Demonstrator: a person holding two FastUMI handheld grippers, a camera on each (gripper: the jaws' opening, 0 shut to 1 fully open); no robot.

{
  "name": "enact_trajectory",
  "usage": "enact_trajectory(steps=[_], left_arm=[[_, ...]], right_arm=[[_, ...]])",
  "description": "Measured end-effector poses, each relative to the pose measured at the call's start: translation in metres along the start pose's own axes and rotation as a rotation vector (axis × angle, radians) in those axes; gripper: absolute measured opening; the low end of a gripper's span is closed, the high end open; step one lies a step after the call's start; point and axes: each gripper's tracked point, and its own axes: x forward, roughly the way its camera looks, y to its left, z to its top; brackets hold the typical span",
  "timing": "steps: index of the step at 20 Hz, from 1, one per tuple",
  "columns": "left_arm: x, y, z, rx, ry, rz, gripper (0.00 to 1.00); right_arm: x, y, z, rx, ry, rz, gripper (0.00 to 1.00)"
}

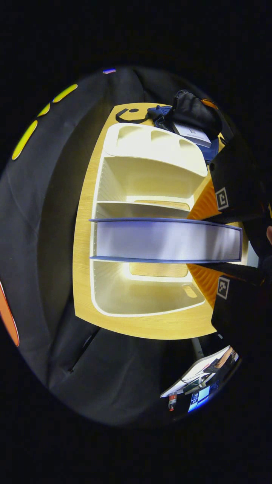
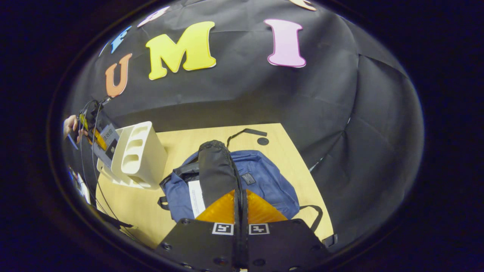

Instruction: Open the schoolbag, grab two books from the bookshelf and put them into the schoolbag.

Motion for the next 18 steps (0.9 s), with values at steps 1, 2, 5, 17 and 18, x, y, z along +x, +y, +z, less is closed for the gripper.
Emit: enact_trajectory(steps=[1, 2, 5, 17, 18], left_arm=[[0.0, 0.0, -0.001, -0.008, 0.001, -0.001, 0.47], [-0.001, -0.001, -0.002, -0.018, 0.004, -0.004, 0.46], [-0.01, 0.001, -0.007, -0.047, -0.003, -0.005, 0.45], [-0.127, 0.023, -0.061, -0.07, -0.184, -0.118, 0.41], [-0.136, 0.024, -0.067, -0.087, -0.198, -0.142, 0.41]], right_arm=[[0.0, -0.001, -0.001, 0.0, 0.0, 0.002, 0.0], [-0.001, -0.001, -0.001, 0.001, -0.002, 0.005, 0.0], [-0.001, -0.002, -0.001, 0.0, -0.004, 0.009, 0.0], [-0.004, 0.004, -0.009, -0.016, -0.017, 0.051, 0.0], [-0.005, 0.005, -0.009, -0.018, -0.017, 0.056, 0.0]])
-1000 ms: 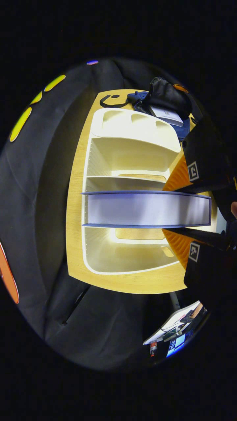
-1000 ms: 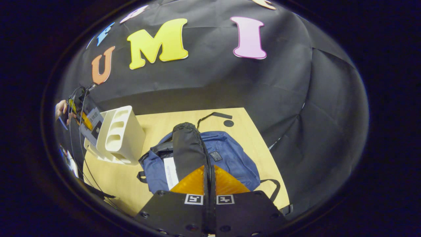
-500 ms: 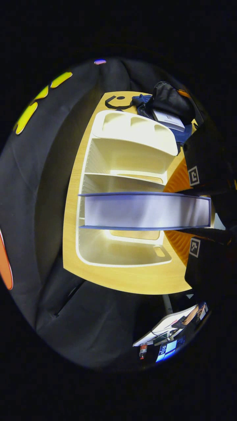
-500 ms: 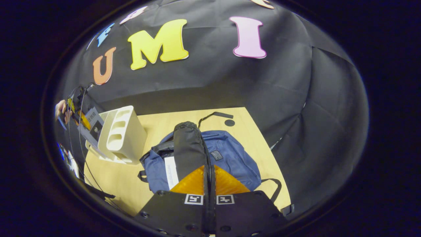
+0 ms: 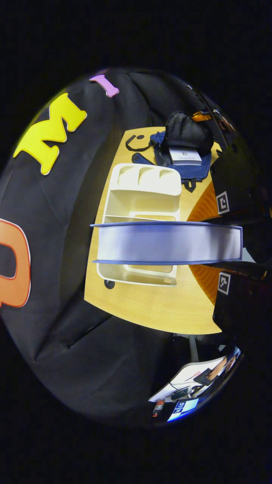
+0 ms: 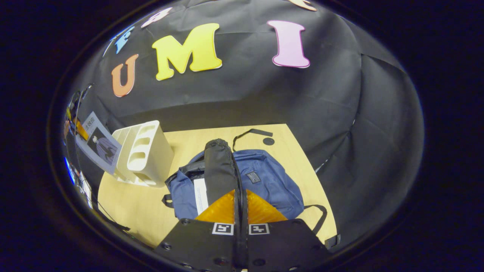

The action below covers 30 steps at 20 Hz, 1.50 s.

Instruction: Open the schoolbag, grab two books from the bookshelf and put them into the schoolbag.

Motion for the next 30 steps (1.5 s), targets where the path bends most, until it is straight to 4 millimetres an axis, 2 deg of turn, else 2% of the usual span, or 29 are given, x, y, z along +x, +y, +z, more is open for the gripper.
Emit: enact_trajectory(steps=[3, 4, 6, 9, 10, 13, 16, 20, 22, 26, 30], left_arm=[[-0.028, -0.003, -0.012, -0.057, -0.033, -0.081, 0.44], [-0.036, -0.005, -0.019, -0.07, -0.042, -0.116, 0.41], [-0.044, -0.013, -0.029, -0.094, -0.05, -0.192, 0.44], [-0.05, -0.045, -0.05, -0.212, -0.02, -0.358, 0.39], [-0.046, -0.055, -0.062, -0.249, 0.0, -0.404, 0.41], [-0.018, -0.075, -0.107, -0.278, 0.079, -0.476, 0.39], [-0.002, -0.109, -0.128, -0.342, 0.108, -0.606, 0.39], [0.014, -0.137, -0.136, -0.355, 0.032, -0.721, 0.39], [0.024, -0.158, -0.136, -0.376, 0.005, -0.774, 0.38], [0.056, -0.195, -0.155, -0.366, 0.006, -0.804, 0.38], [0.085, -0.233, -0.156, -0.413, 0.008, -0.843, 0.38]], right_arm=[[-0.002, 0.002, -0.002, -0.006, -0.003, 0.004, 0.0], [-0.002, 0.002, -0.001, -0.008, -0.003, 0.005, 0.02], [-0.002, 0.003, -0.001, -0.013, -0.003, 0.005, 0.02], [-0.001, 0.004, -0.005, -0.023, 0.001, 0.002, 0.0], [0.0, 0.004, -0.007, -0.029, 0.004, -0.001, 0.0], [0.003, 0.007, -0.012, -0.069, 0.01, -0.007, 0.02], [0.006, 0.009, -0.013, -0.088, 0.017, -0.009, 0.0], [0.006, 0.005, -0.006, -0.084, 0.017, -0.017, 0.0], [0.005, 0.002, -0.004, -0.091, 0.019, -0.023, 0.0], [0.001, -0.002, 0.0, -0.083, 0.018, -0.029, 0.0], [-0.003, -0.01, -0.001, -0.059, 0.022, -0.035, 0.0]])
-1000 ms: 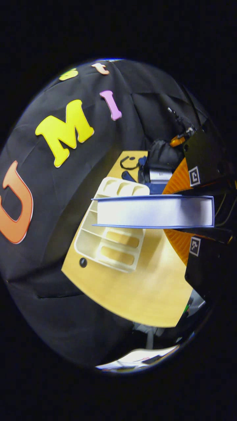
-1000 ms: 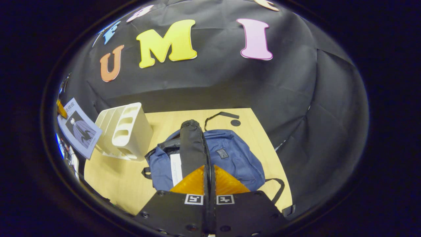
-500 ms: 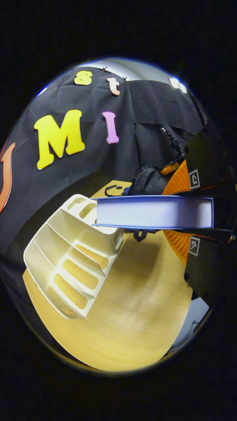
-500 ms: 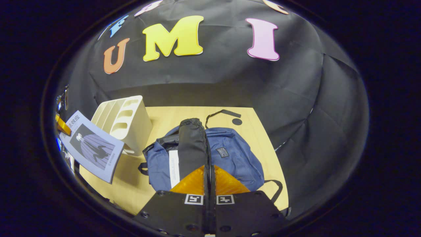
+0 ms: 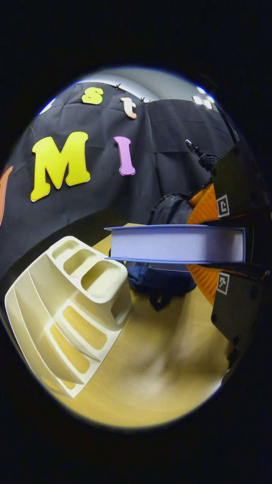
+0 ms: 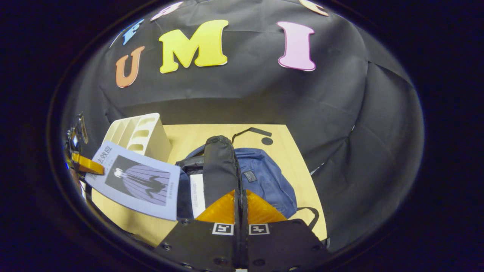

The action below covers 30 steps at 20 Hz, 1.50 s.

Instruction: Open the schoolbag, grab two books from the bookshelf and put them into the schoolbag.

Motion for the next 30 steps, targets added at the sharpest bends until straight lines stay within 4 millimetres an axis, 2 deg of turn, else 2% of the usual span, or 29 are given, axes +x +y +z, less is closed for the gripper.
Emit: enact_trajectory(steps=[7, 13, 16, 24, 30], left_arm=[[0.059, 0.008, -0.021, 0.121, 0.004, 0.04, 0.38], [0.101, 0.01, -0.034, 0.127, 0.024, 0.016, 0.39], [0.119, 0.001, -0.036, 0.126, 0.037, -0.006, 0.39], [0.177, -0.016, -0.056, 0.104, 0.088, -0.047, 0.39], [0.215, -0.013, -0.083, 0.059, 0.172, -0.086, 0.39]], right_arm=[[-0.002, -0.01, 0.002, 0.024, 0.009, 0.004, 0.0], [-0.007, -0.017, 0.011, -0.001, 0.007, 0.001, 0.0], [-0.013, -0.023, 0.02, -0.008, -0.002, -0.006, 0.0], [-0.02, -0.034, 0.032, -0.018, -0.013, -0.013, 0.0], [-0.016, -0.037, 0.033, -0.009, -0.009, -0.005, 0.0]])
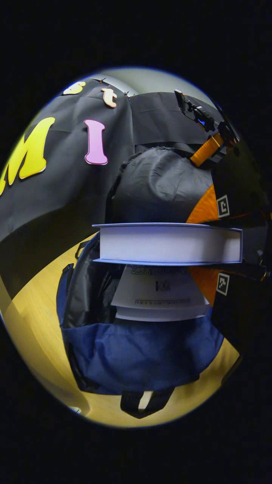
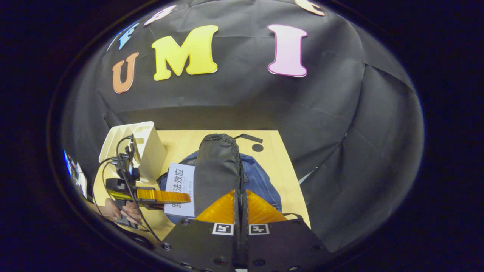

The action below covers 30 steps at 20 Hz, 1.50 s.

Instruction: Open the schoolbag, grab two books from the bookshelf and put them into the schoolbag.

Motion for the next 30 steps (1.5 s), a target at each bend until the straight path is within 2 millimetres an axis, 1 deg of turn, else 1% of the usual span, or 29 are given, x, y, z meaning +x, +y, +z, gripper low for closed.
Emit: enact_trajectory(steps=[6, 11, 13, 15, 16, 17, 18, 19, 20, 21, 22, 23, 24, 25, 26, 29, 30], left_arm=[[0.017, 0.0, 0.003, -0.013, 0.009, -0.032, 0.39], [0.031, 0.005, 0.003, -0.042, 0.005, -0.056, 0.4], [0.035, 0.011, 0.002, -0.066, 0.011, -0.057, 0.42], [0.041, 0.025, 0.0, -0.087, 0.026, -0.002, 0.47], [0.042, 0.028, -0.002, -0.102, 0.036, -0.003, 0.56], [0.042, 0.026, 0.001, -0.121, 0.041, -0.01, 0.71], [0.04, 0.025, 0.0, -0.129, 0.056, -0.004, 0.75], [0.042, 0.026, -0.001, -0.131, 0.071, 0.008, 0.64], [0.042, 0.028, -0.002, -0.132, 0.088, 0.029, 0.65], [0.04, 0.029, -0.003, -0.131, 0.102, 0.053, 0.66], [0.039, 0.03, -0.003, -0.125, 0.11, 0.073, 0.69], [0.035, 0.03, -0.003, -0.112, 0.116, 0.091, 0.8], [0.031, 0.031, -0.004, -0.098, 0.13, 0.111, 0.82], [0.025, 0.031, -0.003, -0.086, 0.141, 0.133, 0.74], [0.02, 0.034, -0.003, -0.074, 0.152, 0.164, 0.77], [0.002, 0.032, -0.008, -0.028, 0.186, 0.248, 0.83], [-0.007, 0.031, -0.009, -0.011, 0.194, 0.278, 0.87]], right_arm=[[0.004, 0.003, 0.0, -0.002, 0.005, 0.005, 0.0], [0.009, 0.006, 0.002, -0.01, 0.01, 0.001, 0.0], [0.011, 0.01, 0.002, -0.011, 0.012, 0.005, 0.0], [0.014, 0.015, 0.001, -0.011, 0.019, 0.014, 0.0], [0.016, 0.017, 0.0, -0.011, 0.024, 0.017, 0.0], [0.017, 0.018, 0.0, -0.013, 0.026, 0.016, 0.0], [0.018, 0.018, 0.0, -0.015, 0.024, 0.014, 0.0], [0.019, 0.019, 0.0, -0.014, 0.024, 0.014, 0.0], [0.019, 0.019, 0.0, -0.015, 0.026, 0.012, 0.0], [0.019, 0.019, 0.0, -0.015, 0.025, 0.01, 0.0], [0.02, 0.018, 0.001, -0.015, 0.025, 0.008, 0.0], [0.021, 0.018, 0.001, -0.015, 0.025, 0.007, 0.0], [0.02, 0.019, 0.0, -0.012, 0.027, 0.011, 0.0], [0.02, 0.02, -0.001, -0.01, 0.029, 0.013, 0.02], [0.02, 0.021, -0.002, -0.008, 0.03, 0.017, 0.0], [0.021, 0.027, -0.003, -0.002, 0.035, 0.032, 0.0], [0.022, 0.03, -0.005, -0.002, 0.036, 0.037, 0.0]])
